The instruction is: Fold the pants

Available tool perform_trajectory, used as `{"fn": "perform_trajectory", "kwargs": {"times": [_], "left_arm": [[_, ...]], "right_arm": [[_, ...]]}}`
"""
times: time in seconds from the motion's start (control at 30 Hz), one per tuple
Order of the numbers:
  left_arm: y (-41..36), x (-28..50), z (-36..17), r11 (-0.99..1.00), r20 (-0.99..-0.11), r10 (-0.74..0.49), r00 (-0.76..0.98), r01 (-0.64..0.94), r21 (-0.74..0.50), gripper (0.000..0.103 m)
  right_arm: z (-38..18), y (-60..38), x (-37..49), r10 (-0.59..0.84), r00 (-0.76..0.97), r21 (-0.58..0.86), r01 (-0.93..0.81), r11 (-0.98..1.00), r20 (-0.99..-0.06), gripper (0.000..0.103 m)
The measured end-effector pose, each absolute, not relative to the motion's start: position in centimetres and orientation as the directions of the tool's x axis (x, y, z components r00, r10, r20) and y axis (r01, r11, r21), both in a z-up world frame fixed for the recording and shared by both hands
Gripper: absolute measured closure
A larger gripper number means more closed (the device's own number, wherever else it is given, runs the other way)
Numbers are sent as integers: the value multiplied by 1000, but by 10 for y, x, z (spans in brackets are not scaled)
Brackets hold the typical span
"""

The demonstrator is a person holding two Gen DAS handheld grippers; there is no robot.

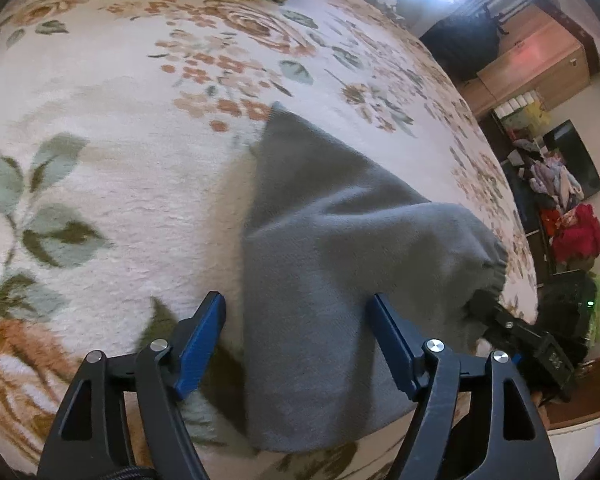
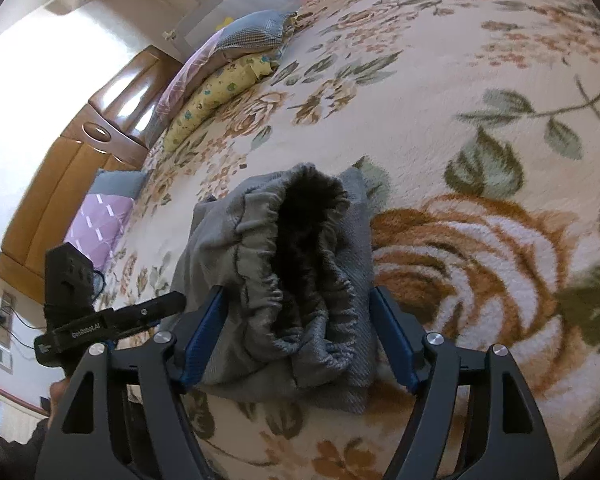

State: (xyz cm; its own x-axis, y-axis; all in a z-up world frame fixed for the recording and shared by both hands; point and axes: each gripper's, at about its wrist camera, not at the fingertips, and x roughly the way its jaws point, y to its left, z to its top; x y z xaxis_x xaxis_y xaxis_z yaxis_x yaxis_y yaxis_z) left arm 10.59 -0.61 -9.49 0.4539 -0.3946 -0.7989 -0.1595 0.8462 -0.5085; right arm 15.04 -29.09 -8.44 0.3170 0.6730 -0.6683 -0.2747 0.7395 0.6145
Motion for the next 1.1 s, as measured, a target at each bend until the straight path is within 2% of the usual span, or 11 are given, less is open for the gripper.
{"fn": "perform_trajectory", "kwargs": {"times": [0.07,0.13,0.2,0.23,0.4,0.5,0.67,1.1], "left_arm": [[-14,108,-95,837,-786,-428,445,-133,-531,30],[-18,108,-94,848,-789,-414,455,-122,-515,30],[-18,106,-94,841,-779,-421,465,-122,-527,39],[-17,106,-94,834,-774,-426,469,-128,-536,42],[-11,103,-88,820,-753,-439,491,-124,-559,70],[-10,101,-81,820,-740,-432,515,-116,-560,78],[-8,96,-73,812,-721,-433,541,-112,-573,83],[23,80,-55,800,-687,-385,616,-148,-581,85]], "right_arm": [[-90,-292,153,692,312,643,-258,721,-651,30],[-92,-293,151,699,323,652,-257,713,-638,36],[-93,-294,148,696,335,649,-258,716,-635,50],[-94,-296,147,696,340,650,-256,716,-633,52],[-88,-293,142,684,369,630,-273,727,-629,59],[-80,-291,140,678,383,619,-283,733,-628,62],[-66,-286,135,679,401,606,-311,732,-615,63],[-40,-247,125,719,371,595,-405,694,-587,64]]}}
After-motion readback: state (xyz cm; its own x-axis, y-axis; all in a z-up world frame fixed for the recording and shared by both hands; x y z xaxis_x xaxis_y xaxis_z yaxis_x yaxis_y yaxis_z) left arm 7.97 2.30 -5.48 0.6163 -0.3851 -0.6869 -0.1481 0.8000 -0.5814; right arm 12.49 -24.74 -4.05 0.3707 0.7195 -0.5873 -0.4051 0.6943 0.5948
